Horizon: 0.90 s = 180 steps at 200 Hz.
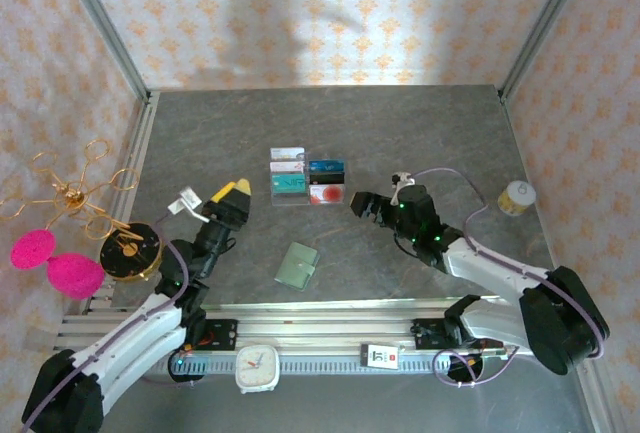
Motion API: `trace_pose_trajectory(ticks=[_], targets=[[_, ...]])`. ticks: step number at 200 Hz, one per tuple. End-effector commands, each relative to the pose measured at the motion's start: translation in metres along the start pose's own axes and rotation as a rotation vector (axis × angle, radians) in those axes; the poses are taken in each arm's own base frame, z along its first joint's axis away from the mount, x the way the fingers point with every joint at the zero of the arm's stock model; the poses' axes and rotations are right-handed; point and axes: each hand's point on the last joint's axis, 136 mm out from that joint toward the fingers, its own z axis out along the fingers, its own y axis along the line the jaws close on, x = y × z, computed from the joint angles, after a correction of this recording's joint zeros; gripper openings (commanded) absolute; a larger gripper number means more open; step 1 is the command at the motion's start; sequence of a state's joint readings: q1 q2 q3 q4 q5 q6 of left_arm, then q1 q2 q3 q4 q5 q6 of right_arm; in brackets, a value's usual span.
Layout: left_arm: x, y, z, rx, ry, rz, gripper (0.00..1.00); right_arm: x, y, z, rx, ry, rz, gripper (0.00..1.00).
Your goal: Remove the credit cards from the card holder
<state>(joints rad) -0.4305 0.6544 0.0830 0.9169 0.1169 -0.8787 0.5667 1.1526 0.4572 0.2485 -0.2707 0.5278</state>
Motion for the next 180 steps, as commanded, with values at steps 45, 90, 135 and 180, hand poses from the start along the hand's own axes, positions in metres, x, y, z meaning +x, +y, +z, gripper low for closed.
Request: trace_pose_trajectory(ticks=[45, 90, 135, 180], targets=[[0.083, -0.023, 0.006, 0.091, 0.414, -0.034, 0.86, 0.058, 0.015, 0.002, -0.034, 0.183, 0.010, 0.90], [0.148, 0.039, -0.025, -0.268, 0.726, 0.119, 0.64, 0.099, 0.033, 0.000, -0.078, 0.320, -0.022, 0.76], [0.177, 0.083, -0.075, -0.442, 0.895, 0.141, 0.52, 0.146, 0.049, -0.001, -0.132, 0.478, -0.047, 0.54], [0.179, 0.104, -0.091, -0.514, 0.909, 0.176, 0.53, 0.155, 0.078, 0.004, -0.254, 0.514, -0.003, 0.45]])
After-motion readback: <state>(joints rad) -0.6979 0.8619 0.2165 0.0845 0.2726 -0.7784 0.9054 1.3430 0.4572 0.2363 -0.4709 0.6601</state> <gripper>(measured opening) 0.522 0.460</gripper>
